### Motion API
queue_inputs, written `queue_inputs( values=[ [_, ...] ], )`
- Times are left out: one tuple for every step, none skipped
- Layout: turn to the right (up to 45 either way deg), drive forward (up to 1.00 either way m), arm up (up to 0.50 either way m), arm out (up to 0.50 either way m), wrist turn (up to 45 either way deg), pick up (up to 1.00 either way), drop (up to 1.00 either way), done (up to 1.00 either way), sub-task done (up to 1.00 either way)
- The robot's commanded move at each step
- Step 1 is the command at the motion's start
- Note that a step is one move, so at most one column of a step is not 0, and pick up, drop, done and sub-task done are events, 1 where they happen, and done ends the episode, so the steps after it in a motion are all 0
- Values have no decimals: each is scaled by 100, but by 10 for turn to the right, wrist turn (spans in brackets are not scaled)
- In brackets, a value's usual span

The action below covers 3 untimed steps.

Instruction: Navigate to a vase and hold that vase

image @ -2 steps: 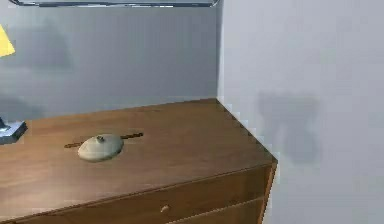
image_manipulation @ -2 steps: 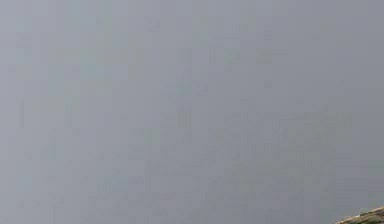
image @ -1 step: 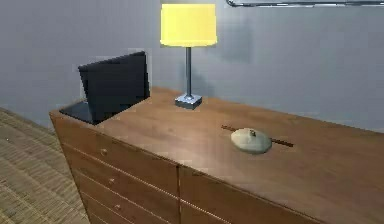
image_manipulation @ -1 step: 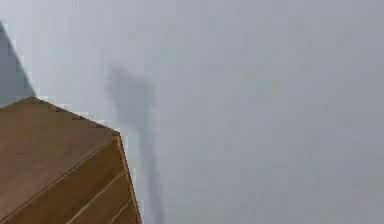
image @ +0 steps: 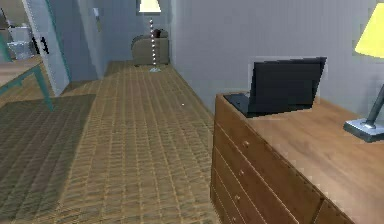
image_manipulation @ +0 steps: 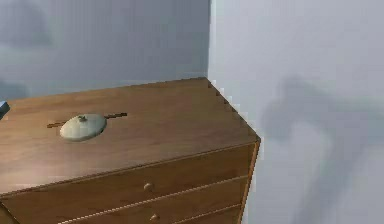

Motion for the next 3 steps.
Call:
queue_inputs(
  values=[
    [-270, 0, 0, 0, 0, 0, 0, 0, 0],
    [0, 15, 0, 0, 0, 0, 0, 0, 0],
    [0, 0, 50, 0, 0, 0, 0, 0, 0]
  ],
)
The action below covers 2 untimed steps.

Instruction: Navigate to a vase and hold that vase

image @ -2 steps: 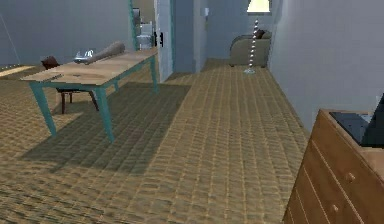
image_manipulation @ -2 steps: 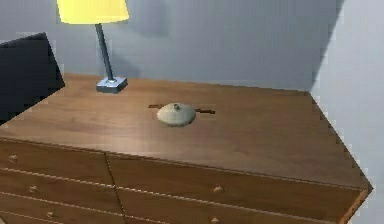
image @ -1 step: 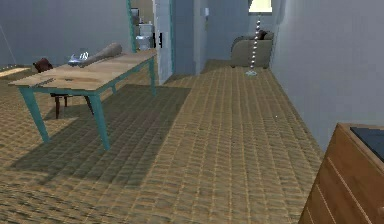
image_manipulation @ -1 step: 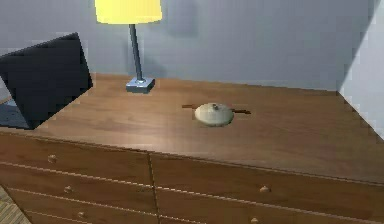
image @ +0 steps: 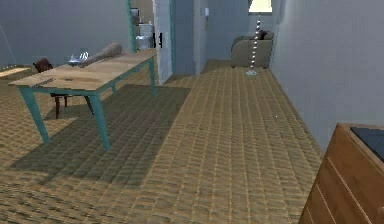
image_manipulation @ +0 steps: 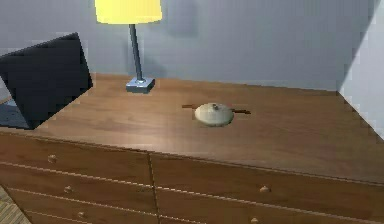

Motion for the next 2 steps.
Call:
queue_inputs(
  values=[
    [0, 0, 38, 0, 0, 0, 0, 0, 0],
    [0, 0, 0, 36, 0, 0, 0, 0, 0]
  ],
)
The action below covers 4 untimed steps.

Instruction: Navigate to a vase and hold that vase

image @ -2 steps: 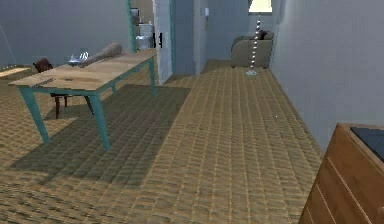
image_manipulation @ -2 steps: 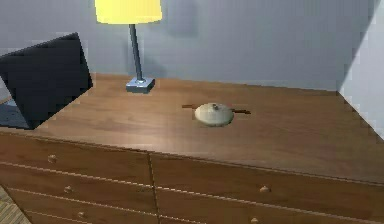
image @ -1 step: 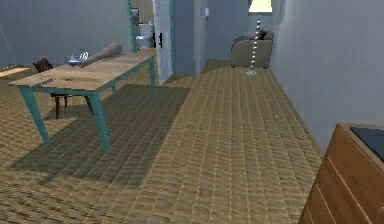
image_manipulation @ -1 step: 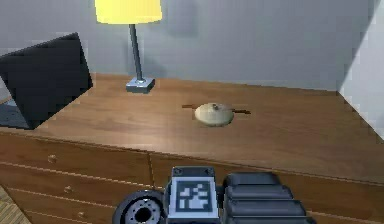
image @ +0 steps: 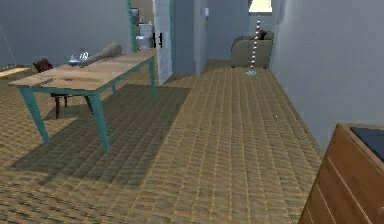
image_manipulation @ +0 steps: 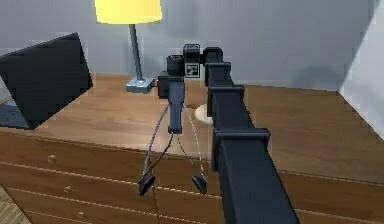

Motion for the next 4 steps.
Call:
queue_inputs(
  values=[
    [0, 0, 0, 0, 450, 0, 0, 0, 0],
    [0, 0, 0, 0, 450, 0, 0, 0, 0],
    [0, 0, 0, 0, 450, 0, 0, 0, 0],
    [0, 0, 0, 0, 450, 0, 0, 0, 0]
  ],
)
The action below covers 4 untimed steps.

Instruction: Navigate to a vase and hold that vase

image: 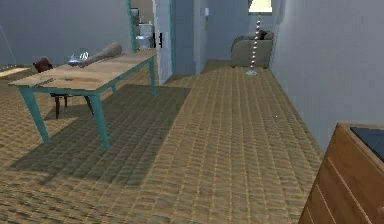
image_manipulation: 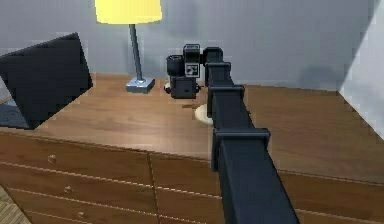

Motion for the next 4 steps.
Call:
queue_inputs(
  values=[
    [0, 0, 0, 0, 270, 0, 0, 0, 0],
    [0, 0, -10, 0, 0, 0, 0, 0, 0],
    [0, 0, 0, 0, 0, 100, 0, 0, 0],
    [0, 0, 10, 0, 0, 0, 0, 0, 0]
  ],
)
